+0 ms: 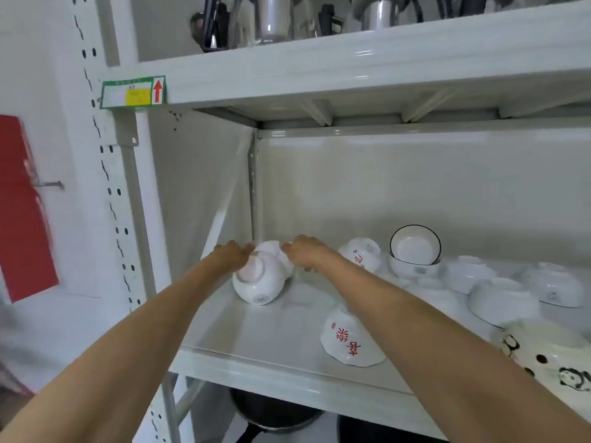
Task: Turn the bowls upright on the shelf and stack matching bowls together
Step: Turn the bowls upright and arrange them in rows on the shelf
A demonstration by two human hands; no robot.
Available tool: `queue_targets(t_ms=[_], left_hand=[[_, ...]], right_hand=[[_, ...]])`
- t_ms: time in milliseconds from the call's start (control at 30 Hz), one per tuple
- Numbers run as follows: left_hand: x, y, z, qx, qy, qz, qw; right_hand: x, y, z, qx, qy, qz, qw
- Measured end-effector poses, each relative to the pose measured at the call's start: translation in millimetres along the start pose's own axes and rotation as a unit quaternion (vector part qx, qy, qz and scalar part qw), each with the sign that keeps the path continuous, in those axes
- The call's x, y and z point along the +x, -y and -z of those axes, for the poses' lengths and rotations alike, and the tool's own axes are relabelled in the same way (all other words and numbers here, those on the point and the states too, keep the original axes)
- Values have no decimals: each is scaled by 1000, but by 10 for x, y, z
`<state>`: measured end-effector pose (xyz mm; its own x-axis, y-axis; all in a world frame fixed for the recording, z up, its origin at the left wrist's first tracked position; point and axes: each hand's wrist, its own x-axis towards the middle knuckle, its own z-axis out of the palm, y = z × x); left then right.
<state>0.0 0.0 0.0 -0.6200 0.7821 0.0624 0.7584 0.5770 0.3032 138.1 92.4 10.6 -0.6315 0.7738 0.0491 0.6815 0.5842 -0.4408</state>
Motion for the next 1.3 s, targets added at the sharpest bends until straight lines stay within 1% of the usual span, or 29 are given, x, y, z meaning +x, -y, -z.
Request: queue_targets(t_ms=[33,133,233,300,400,533,667,900,967,1067,1133,1300], left_hand=[[-7,9,-15,-33,18,0,999],[-51,89,-53,-119,87,46,988],[52,175,-164,-174,101,53,978],[53,187,-195,-210,102,50,971],[110,230,-265,-262,102,36,959],[151,290,-287,-281,108,12,954],[181,307,-289,-287,110,9,952],[162,326,-312,-332,104,7,937],[148,333,-310,-338,105,1,935],[150,351,-296,-379,107,-19,919],[136,349,-265,-407,95,-41,908],[-27,273,-231,-429,42,-126,894]], right_hand=[[42,13,-45,16,12,-7,1000],[121,31,-182,40,60,-54,996],[210,28,-312,39,93,-80,992],[246,21,-355,59,109,-84,989],[274,8,-413,111,118,-83,983],[253,14,-445,205,139,-70,966],[230,-2,-444,248,132,-56,958],[252,-77,-401,247,123,-27,961],[235,-94,-367,265,118,-22,957],[202,-109,-293,312,101,-18,945],[188,-127,-233,353,94,-25,930],[148,-194,-107,456,93,-92,880]])
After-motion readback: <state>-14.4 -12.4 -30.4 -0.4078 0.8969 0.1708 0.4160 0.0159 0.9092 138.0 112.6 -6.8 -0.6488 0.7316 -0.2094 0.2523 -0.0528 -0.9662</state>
